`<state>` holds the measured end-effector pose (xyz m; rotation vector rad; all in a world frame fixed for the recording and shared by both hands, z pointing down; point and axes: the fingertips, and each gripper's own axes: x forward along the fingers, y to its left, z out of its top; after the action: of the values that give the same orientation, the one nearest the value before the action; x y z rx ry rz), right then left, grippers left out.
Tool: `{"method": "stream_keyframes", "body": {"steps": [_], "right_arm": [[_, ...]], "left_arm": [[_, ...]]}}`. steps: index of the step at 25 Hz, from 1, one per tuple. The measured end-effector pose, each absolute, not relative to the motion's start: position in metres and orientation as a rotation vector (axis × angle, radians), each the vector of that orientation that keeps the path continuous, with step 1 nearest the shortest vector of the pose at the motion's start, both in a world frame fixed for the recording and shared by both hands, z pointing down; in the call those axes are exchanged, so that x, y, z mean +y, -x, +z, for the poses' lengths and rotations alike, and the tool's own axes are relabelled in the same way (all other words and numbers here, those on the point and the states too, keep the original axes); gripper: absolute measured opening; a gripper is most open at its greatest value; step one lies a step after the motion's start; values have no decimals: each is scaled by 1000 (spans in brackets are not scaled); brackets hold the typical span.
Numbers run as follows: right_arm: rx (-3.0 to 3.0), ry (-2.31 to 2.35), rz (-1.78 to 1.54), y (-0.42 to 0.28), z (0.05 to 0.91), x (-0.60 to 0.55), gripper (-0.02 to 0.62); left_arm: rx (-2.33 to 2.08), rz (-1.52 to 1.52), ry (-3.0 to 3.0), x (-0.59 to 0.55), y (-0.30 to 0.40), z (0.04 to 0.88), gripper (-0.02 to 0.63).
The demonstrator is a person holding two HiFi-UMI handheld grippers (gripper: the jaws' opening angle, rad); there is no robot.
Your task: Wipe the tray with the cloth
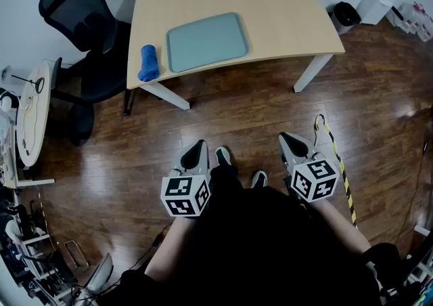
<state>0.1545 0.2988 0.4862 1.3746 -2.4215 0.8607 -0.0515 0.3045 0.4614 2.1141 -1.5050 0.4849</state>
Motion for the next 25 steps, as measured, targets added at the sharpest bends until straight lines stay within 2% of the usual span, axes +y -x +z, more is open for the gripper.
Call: {"method": "stream_keyframes", "body": {"steps": [11, 17, 21, 25], "right_arm": [[-2354, -1393, 810, -131, 505, 193, 8], [-2211, -1506, 868, -124, 516, 96, 9], [-2114, -1512, 838, -116, 530, 36, 11], [-2039, -1476, 812, -115, 558, -15, 54]], "left_arm": [[-1469, 487, -2100, 183, 97, 501, 2], [-1546, 548, -2002, 85, 172, 520, 3], [-1595, 678, -1850, 30, 252, 546, 136], [-1581, 842, -1736, -11, 303, 576, 203]]}}
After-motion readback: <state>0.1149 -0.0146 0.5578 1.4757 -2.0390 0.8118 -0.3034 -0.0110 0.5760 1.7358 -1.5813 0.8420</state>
